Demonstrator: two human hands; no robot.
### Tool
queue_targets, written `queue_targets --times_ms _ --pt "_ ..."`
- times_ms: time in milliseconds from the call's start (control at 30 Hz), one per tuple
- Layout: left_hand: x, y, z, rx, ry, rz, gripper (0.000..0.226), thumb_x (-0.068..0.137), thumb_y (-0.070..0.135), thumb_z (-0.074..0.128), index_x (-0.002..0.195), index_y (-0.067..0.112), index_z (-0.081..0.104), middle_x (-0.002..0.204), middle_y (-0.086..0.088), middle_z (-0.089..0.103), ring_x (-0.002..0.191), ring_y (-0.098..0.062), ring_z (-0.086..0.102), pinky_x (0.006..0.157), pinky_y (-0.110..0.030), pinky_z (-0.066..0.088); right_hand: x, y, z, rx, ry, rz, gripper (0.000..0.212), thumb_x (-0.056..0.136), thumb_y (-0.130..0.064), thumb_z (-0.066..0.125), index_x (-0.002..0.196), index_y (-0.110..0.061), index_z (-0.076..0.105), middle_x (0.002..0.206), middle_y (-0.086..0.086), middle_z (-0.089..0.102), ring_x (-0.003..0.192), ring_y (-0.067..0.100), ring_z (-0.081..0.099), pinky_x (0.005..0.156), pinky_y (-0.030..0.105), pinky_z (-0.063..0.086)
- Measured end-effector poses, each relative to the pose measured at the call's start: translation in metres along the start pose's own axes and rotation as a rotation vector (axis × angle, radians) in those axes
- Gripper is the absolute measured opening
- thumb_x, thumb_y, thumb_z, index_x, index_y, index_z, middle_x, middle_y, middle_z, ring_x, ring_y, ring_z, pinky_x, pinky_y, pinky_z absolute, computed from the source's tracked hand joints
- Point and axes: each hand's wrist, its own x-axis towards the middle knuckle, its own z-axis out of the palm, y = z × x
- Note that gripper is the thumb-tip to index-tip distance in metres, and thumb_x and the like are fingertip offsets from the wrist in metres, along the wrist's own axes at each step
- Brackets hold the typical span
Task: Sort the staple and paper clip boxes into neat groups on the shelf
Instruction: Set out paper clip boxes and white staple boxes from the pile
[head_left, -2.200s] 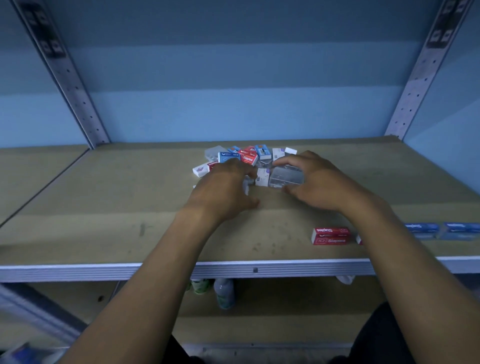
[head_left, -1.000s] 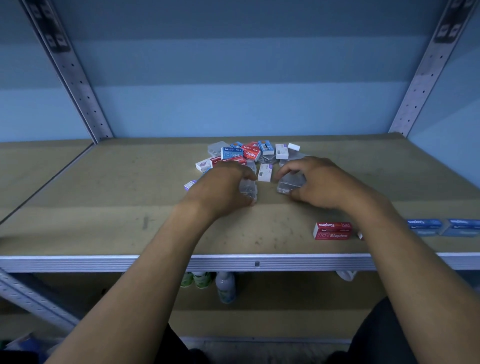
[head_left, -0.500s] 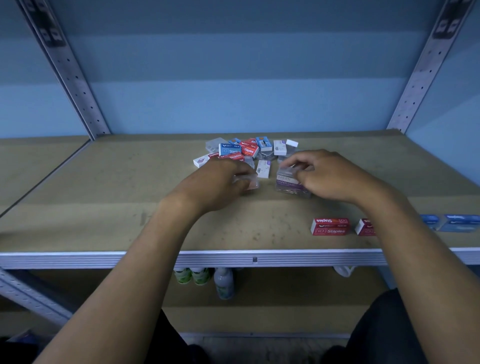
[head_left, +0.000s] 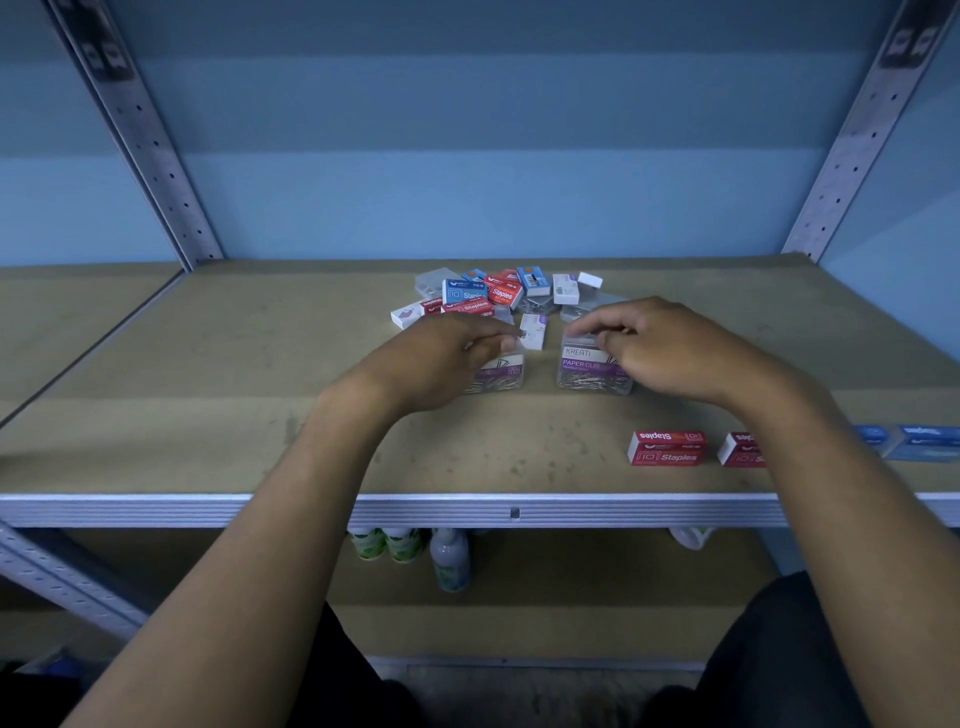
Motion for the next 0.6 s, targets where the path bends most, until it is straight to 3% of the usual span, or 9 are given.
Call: queue_targets --times_ms 100,200,333,467,600 --pt "0.0011 -0.0002 0.0011 -0.024 0.022 -0.022 0.033 0.103 0.036 0.044 0.126 0.028 0.066 0.132 0.01 0.062 0.119 -0.01 0.052 0.084 -0.016 0.032 -0.0022 -0.002 0.0015 0.015 0.002 0.006 0.035 0.101 -0.025 0.044 0.117 -0.043 0.068 0.114 -0.014 0.067 0.084 0.011 0.062 0.066 0.021 0.045" --pt "0.0018 -0.0002 0.0008 -0.044 0.054 -0.046 0.032 0.101 0.044 0.047 0.118 0.029 0.069 0.124 0.011 0.064 0.113 -0.01 0.054 0.085 -0.021 0.035 -0.0039 -0.0015 0.0016 0.062 0.026 0.0 0.032 0.099 -0.027 0.046 0.112 -0.049 0.067 0.111 -0.012 0.07 0.096 0.019 0.068 0.087 0.034 0.052" --pt "-0.0008 -0.0026 -0.0029 0.049 0.073 -0.035 0.039 0.091 0.049 0.061 0.125 0.031 0.065 0.128 0.015 0.059 0.102 0.002 0.043 0.079 -0.015 0.03 -0.0084 -0.0005 -0.001 0.033 -0.002 -0.027 0.034 0.094 -0.027 0.061 0.122 -0.045 0.064 0.112 -0.019 0.065 0.098 0.006 0.062 0.082 0.023 0.048" --pt "-0.0014 -0.0062 -0.0026 0.066 0.084 0.005 0.036 0.09 0.038 0.068 0.125 0.03 0.065 0.129 0.013 0.061 0.101 0.003 0.043 0.08 -0.011 0.03 -0.0096 0.0002 -0.0019 0.018 -0.003 -0.033 0.038 0.09 -0.033 0.068 0.127 -0.043 0.063 0.117 -0.015 0.063 0.101 0.006 0.061 0.081 0.023 0.044" --pt "0.0 -0.0098 -0.0026 0.041 0.116 0.023 0.03 0.091 0.028 0.068 0.121 0.029 0.068 0.124 0.012 0.064 0.095 0.003 0.046 0.066 0.004 0.03 -0.0091 -0.0001 -0.0007 0.01 0.031 -0.056 0.035 0.09 -0.026 0.071 0.122 -0.04 0.067 0.111 -0.015 0.064 0.091 -0.002 0.058 0.073 0.01 0.039"
